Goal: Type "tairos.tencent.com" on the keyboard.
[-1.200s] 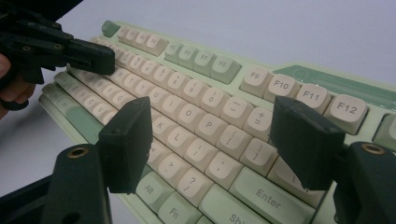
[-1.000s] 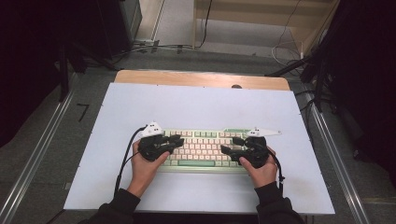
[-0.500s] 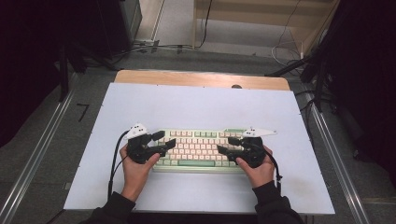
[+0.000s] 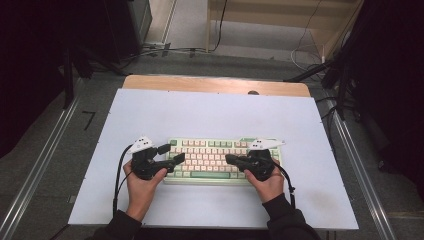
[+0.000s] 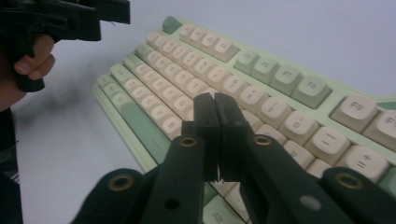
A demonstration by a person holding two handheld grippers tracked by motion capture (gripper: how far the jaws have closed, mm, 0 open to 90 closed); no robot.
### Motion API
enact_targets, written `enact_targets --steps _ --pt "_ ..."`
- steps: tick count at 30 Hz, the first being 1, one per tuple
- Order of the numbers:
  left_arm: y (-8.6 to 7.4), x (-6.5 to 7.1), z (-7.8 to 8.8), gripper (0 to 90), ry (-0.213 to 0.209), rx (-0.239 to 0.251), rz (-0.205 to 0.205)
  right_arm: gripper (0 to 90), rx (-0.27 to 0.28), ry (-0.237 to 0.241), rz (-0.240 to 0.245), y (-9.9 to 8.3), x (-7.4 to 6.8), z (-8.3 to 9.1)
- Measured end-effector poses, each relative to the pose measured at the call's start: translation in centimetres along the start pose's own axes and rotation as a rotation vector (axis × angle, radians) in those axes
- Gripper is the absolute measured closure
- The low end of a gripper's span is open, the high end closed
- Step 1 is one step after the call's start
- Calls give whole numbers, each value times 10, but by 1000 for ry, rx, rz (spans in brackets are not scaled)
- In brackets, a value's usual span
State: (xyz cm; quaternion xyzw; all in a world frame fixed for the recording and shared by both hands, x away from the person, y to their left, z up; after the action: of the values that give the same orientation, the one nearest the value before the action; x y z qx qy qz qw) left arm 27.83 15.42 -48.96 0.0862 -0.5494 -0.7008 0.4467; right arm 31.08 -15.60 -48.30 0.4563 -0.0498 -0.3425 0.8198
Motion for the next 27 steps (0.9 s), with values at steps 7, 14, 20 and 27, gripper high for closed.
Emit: enact_targets --steps 7,14,20,27 --pt "-1 2 -4 292 -33 -3 -9 877 -53 21 62 -1 -12 -13" --pt "-2 5 -4 286 -29 -10 -17 877 -90 15 99 -1 -22 -26" --pt "-3 4 -6 274 -23 -16 -20 876 -112 5 92 -2 -18 -31" --pt "-3 5 -5 293 -25 -14 -39 876 -123 0 93 -3 -18 -33"
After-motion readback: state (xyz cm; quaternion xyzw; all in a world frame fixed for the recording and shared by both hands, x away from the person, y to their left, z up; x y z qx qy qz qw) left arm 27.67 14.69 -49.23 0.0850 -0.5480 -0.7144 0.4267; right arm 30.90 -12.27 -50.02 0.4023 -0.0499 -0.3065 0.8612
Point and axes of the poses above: each handheld gripper's, and its own axes: z roughly backward along the jaws, y roughly out of its top, x roughly to its right, the point moved 2 cm from there along -z, roughly forward along the jaws, and after that the axes turned 4 degrees about -y, right-handed, at the moved point
